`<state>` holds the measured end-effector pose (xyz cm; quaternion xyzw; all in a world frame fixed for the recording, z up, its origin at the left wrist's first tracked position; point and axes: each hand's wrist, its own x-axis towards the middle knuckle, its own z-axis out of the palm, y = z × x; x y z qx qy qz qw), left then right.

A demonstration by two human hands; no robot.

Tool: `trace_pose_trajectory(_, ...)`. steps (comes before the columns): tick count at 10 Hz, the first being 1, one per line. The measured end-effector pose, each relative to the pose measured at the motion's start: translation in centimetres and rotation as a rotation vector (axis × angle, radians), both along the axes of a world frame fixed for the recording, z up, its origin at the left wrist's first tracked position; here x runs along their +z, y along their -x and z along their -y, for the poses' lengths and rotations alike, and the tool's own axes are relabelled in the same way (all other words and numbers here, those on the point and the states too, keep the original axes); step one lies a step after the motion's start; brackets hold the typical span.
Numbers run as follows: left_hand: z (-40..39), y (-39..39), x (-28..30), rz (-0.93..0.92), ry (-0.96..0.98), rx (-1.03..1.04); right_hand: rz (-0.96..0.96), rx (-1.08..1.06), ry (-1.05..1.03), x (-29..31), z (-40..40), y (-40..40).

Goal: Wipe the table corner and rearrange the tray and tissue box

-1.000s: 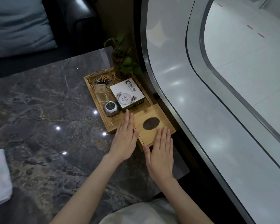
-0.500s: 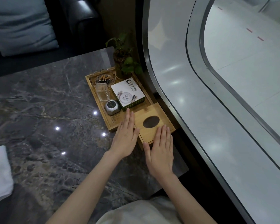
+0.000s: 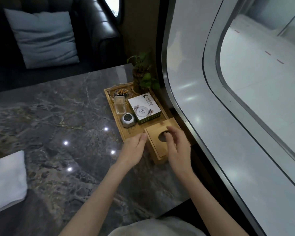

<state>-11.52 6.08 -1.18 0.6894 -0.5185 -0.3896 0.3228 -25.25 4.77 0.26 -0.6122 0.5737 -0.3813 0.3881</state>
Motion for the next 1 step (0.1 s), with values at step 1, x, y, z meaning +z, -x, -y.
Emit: trace_pose_trajectory(1,1.43,-1.83,4.35,-0.128,0.072,0.135,0.387,-0.006,-0.035,5.91,2.36,-0.93)
